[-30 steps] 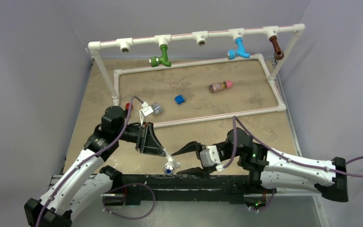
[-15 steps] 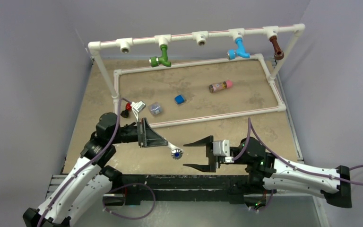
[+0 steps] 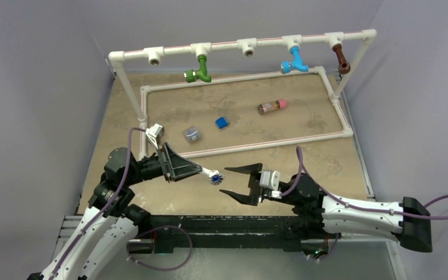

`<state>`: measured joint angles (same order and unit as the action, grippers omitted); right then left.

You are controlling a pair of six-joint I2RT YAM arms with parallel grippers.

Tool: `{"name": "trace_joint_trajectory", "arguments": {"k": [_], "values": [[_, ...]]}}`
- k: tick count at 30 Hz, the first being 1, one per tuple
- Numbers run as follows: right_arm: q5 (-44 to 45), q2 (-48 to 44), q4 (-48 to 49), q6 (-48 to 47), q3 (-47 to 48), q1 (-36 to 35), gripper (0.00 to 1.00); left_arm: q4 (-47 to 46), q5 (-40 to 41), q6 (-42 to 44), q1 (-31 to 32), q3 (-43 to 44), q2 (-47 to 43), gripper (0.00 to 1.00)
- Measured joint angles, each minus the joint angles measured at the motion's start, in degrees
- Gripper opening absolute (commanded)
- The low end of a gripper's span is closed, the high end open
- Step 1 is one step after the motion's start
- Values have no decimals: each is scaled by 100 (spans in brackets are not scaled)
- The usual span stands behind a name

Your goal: Install the water faucets

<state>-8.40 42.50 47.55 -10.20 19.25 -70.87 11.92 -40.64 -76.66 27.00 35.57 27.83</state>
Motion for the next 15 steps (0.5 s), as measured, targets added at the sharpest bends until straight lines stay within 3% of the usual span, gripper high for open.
{"name": "trace_joint_trajectory", "arguments": {"k": [15], "values": [[-7,850,1239,-691,66,0,56,-208,22,-511,0,-28,-146,0]]}}
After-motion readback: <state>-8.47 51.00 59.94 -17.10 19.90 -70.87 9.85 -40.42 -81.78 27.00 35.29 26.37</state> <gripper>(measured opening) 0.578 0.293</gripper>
